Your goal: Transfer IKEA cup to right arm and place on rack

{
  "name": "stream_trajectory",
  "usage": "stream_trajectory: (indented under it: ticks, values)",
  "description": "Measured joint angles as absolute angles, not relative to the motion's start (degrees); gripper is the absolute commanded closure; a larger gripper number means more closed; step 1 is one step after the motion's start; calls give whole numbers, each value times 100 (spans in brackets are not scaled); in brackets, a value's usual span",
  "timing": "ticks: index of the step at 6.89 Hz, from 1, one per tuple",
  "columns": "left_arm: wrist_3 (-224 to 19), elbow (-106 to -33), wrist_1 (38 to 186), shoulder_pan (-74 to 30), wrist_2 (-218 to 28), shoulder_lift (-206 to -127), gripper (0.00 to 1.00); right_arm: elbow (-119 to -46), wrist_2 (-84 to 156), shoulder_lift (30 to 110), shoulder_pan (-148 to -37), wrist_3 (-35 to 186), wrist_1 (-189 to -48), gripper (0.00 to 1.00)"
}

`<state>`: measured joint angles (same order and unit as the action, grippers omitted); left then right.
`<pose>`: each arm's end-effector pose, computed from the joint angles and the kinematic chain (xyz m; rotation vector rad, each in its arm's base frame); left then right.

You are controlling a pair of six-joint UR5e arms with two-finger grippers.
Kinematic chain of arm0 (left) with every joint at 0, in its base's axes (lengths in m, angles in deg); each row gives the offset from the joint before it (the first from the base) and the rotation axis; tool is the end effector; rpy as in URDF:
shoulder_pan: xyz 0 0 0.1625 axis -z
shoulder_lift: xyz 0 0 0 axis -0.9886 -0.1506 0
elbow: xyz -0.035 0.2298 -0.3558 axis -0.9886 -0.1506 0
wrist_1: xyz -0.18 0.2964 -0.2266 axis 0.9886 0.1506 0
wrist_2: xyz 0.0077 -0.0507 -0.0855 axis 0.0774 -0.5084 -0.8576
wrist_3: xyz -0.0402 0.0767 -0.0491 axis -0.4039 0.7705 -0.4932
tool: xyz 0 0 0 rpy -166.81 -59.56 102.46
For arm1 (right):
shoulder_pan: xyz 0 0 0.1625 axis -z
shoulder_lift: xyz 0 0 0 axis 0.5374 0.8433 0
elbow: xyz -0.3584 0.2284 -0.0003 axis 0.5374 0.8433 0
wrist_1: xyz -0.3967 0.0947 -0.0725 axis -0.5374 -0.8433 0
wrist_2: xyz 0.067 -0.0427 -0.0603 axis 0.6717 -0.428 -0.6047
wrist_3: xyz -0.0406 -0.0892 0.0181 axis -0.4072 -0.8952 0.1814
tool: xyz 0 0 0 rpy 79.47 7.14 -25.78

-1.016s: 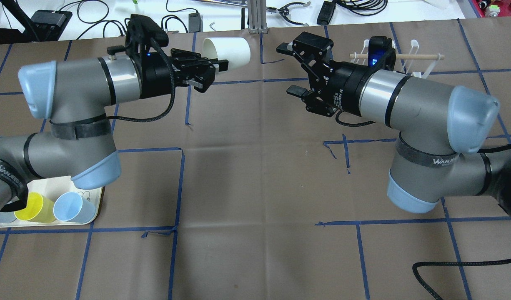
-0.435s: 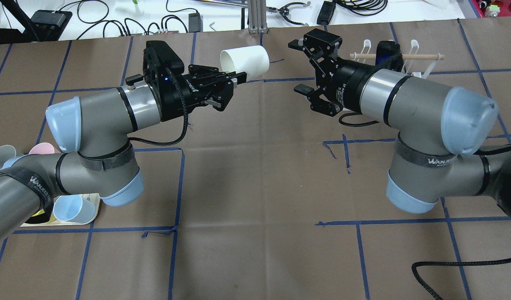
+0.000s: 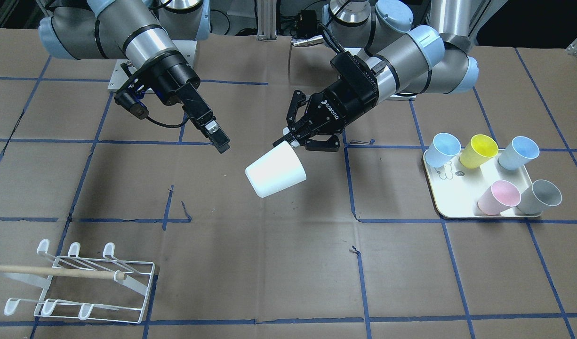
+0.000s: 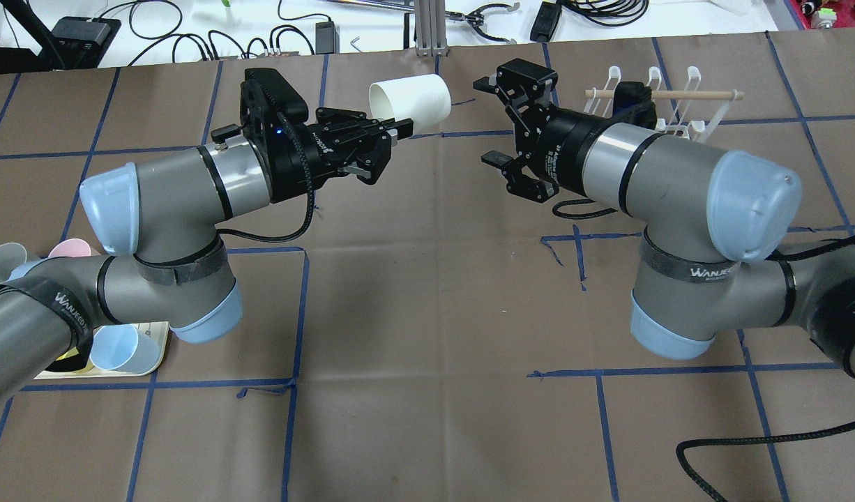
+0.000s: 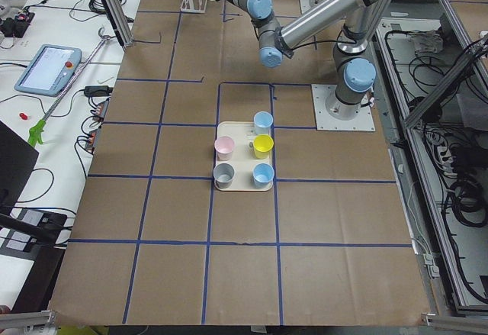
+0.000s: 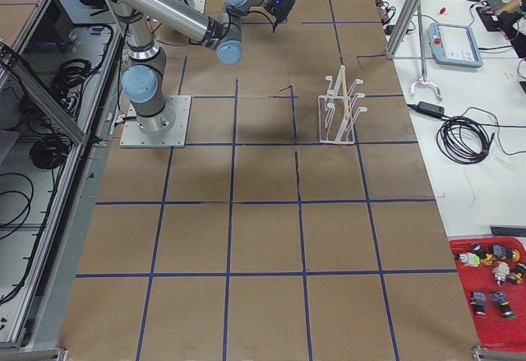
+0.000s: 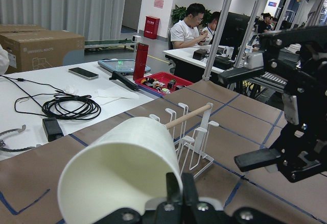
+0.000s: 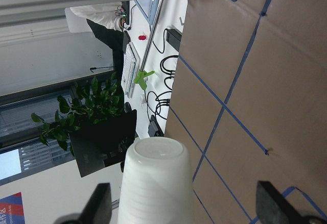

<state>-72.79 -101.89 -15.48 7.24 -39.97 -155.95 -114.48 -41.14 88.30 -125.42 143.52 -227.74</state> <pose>-0.2049 -0.4604 0.3733 -0.8354 -1.9085 1.2622 0.2140 -0.4374 0.3955 1.0239 1.7472 -0.3709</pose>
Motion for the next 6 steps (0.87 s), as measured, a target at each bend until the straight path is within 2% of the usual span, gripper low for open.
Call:
stream_trajectory:
  ticks: [6]
  values:
    - [-7303,-10204,-1551,725,-3997,-15586,100,-10777,-4352,8193,-12963,14707,-22757,1]
